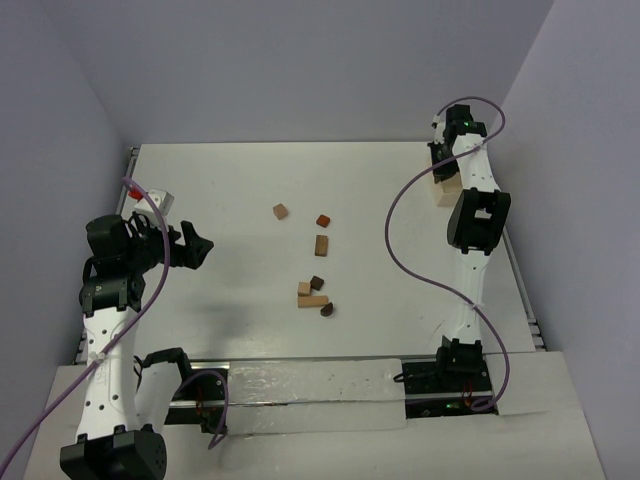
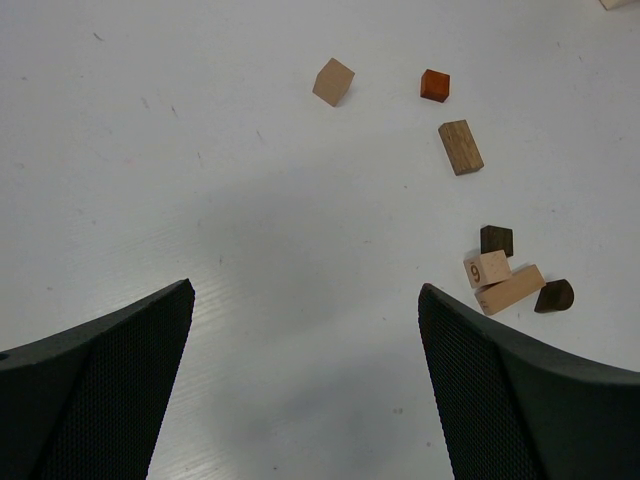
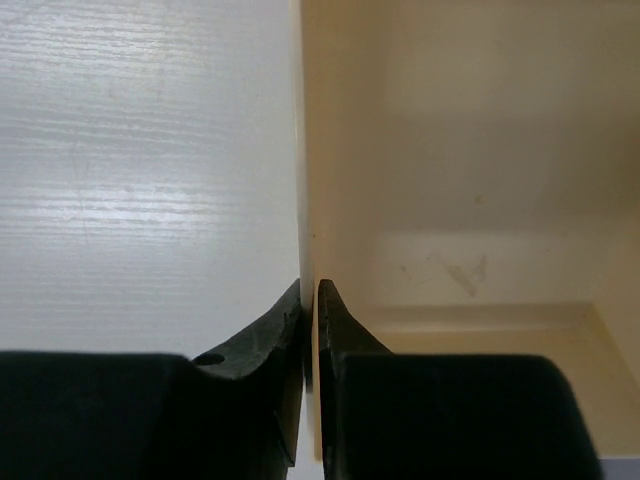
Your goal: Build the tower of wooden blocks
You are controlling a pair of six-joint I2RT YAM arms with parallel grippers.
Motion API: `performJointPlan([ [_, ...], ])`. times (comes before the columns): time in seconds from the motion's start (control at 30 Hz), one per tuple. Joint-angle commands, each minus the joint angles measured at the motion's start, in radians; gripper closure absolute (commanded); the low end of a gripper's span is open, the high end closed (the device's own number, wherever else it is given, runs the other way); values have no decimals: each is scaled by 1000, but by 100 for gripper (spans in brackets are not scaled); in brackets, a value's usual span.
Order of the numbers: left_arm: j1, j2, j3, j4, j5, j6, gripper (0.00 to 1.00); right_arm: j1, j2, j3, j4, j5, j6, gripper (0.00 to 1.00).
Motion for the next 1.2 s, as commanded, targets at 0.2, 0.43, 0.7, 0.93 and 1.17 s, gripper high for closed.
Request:
performJointPlan([
  [0.2, 6, -2, 12, 24, 29, 12, 1, -6, -28, 50, 28, -40, 32, 44],
  [0.43, 5, -13, 22, 26, 28, 9, 1, 39, -232, 17, -28, -39, 13, 24],
  [0.7, -2, 24, 48, -72, 210, 246, 6, 256, -544, -84, -86, 21, -45, 0],
  [0.93, -255, 145, 105, -166, 104, 476, 8, 351, -757, -284, -101, -98, 40, 0],
  [1.17, -643, 320, 122, -167, -92, 560, 17, 352, -940, -677, 18, -205, 99, 0],
])
